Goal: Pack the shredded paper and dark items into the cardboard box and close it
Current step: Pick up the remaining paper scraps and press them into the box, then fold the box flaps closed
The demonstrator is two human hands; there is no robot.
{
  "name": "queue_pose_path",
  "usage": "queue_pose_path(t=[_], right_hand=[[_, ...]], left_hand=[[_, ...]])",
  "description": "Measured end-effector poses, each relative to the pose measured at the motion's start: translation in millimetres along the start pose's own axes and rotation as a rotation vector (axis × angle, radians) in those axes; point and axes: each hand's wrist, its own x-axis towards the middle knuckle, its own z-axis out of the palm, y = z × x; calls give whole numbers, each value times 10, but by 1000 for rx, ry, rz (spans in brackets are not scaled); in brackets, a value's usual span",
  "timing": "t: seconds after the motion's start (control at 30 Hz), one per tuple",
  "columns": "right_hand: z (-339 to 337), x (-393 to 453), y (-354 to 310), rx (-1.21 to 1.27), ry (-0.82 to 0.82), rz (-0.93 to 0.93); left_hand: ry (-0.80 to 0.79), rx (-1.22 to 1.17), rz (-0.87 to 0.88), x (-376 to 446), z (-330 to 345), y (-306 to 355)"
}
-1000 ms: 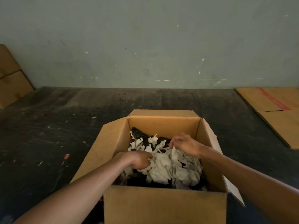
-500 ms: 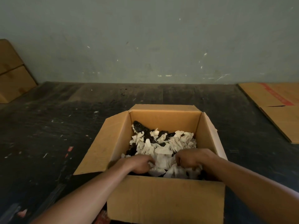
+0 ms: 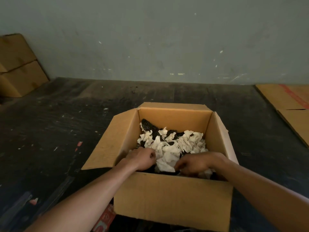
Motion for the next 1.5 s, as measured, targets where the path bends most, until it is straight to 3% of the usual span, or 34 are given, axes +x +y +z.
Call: queue_pose_path(t=[0.1, 0.2, 0.27, 0.33, 0.4, 0.47, 0.57, 0.67, 0.9, 1.03, 1.2, 1.37, 1.5], right_hand=[[-298, -273, -15, 212, 303, -48], [-536, -467, 114, 372, 877, -30], [-554, -511, 371, 495, 1165, 31], [-425, -518, 710, 620, 1273, 173], [-187, -506, 1058, 732, 1230, 390], [74, -489, 1319, 899, 1075, 568], [440, -611, 1268, 1151, 812, 678], [699, -733, 1124, 1280, 742, 705], [569, -1120, 796, 1140, 1045, 741], [395, -1465, 635, 867, 1194, 825], [185, -1805, 3, 467, 1262, 876], [108, -1793, -637, 202, 1314, 717], [200, -1574, -1033, 159, 1395, 495]], left_hand=[[296, 31, 29, -59, -96, 8], [537, 162, 8, -87, -194, -17], [553, 257, -63, -95, -241, -72], [462, 262, -141, -136, -254, -137], [375, 213, -189, -182, -223, -195], [334, 201, -194, -226, -195, -209], [324, 170, -185, -271, -199, -192], [316, 124, -181, -307, -202, -194], [256, -96, -124, -535, -192, -359], [277, -211, -105, -742, -117, -474], [244, -325, -117, -898, -25, -705], [299, -533, -343, -1085, 128, -804], [386, -962, -633, -1255, 162, -687]])
